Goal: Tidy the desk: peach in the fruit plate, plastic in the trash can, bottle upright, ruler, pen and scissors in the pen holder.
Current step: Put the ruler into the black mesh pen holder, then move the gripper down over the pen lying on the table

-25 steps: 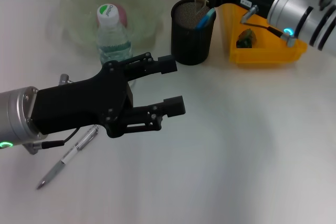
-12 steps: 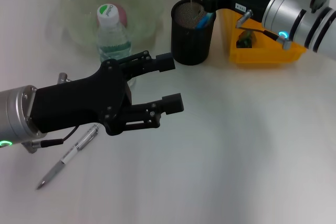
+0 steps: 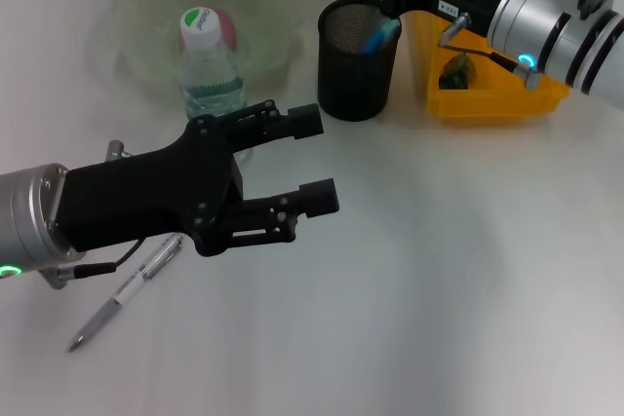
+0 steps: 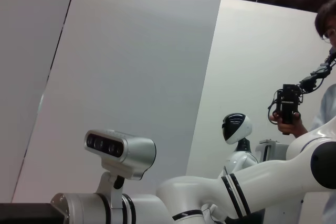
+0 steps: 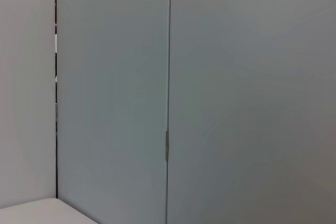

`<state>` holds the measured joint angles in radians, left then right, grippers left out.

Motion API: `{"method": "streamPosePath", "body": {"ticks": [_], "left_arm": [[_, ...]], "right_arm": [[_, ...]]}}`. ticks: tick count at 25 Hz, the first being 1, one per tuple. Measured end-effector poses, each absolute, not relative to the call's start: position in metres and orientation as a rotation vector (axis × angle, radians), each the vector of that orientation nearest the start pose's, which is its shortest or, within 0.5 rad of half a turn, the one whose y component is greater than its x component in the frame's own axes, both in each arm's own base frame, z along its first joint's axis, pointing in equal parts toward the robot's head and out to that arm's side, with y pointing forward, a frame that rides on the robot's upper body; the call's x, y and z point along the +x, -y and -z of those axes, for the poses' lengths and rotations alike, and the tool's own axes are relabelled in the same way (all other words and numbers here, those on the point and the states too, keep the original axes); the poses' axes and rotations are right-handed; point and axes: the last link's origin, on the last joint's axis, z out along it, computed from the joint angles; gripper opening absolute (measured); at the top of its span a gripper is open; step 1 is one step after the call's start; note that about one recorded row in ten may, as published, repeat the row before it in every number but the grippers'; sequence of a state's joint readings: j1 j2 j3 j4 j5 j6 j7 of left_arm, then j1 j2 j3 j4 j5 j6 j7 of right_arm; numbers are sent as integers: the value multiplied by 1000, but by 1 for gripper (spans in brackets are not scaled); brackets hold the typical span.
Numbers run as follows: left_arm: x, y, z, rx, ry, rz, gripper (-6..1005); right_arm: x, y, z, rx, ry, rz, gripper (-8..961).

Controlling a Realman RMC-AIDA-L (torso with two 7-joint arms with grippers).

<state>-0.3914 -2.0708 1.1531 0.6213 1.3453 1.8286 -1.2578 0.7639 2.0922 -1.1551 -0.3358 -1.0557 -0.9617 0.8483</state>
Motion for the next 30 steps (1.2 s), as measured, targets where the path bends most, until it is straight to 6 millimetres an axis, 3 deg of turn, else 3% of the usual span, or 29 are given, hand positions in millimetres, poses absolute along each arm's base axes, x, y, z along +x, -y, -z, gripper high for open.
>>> {"method": "streamPosePath", "body": {"ticks": [4,9,17,21,30], "left_arm": [[-212,-270,4,-2766,369,1422,791],[-212,-270,4,-2763,370,1421,790],[-223,-271,-2,-2710,425,1393,790],[-233,-267,-7,-2679,450,1374,790],[-248,-262,-8,-2665,499,1295,789]], "right_arm": [[185,-424,42,-2272,-345,-845,573],[189,-404,28,-2217,-356,-1051,572],[220,-356,16,-2199,-366,-1212,571],[237,-322,12,-2224,-371,-1290,570],[240,-280,15,-2443,-270,-1361,568]]}}
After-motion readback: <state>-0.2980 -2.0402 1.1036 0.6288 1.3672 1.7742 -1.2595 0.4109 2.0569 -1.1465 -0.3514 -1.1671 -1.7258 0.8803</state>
